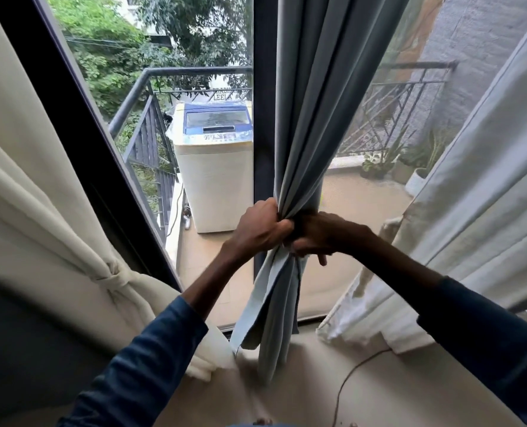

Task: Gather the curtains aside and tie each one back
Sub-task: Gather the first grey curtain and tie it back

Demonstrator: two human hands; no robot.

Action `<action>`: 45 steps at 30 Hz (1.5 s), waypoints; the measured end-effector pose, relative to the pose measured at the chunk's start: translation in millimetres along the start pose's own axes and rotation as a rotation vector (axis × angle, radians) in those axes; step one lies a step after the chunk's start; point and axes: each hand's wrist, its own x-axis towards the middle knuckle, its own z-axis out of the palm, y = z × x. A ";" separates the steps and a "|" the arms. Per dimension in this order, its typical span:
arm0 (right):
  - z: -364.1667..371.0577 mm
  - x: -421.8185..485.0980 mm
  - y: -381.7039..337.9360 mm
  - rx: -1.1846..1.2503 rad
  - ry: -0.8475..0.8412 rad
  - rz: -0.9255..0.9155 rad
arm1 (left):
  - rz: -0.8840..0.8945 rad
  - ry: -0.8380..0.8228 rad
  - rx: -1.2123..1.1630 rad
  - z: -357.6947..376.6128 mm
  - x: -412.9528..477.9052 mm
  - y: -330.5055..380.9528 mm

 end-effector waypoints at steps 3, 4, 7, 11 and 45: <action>0.4 -1.7 -3.1 0.066 -0.040 0.029 | -0.001 0.018 0.003 -0.8 -0.4 1.3; 0.3 -3.3 -4.1 0.036 -0.021 0.029 | -0.006 0.021 -0.012 -2.7 0.2 1.1; 10.7 -6.8 -2.4 -0.196 0.272 -0.052 | -0.041 0.036 -0.084 -7.7 2.9 -4.2; 24.4 -17.6 -2.0 0.033 0.683 -0.187 | -0.047 0.071 -0.096 -12.2 7.8 -12.8; 121.0 25.1 37.7 1.287 0.641 0.071 | -0.085 0.154 -0.238 5.3 24.0 -25.6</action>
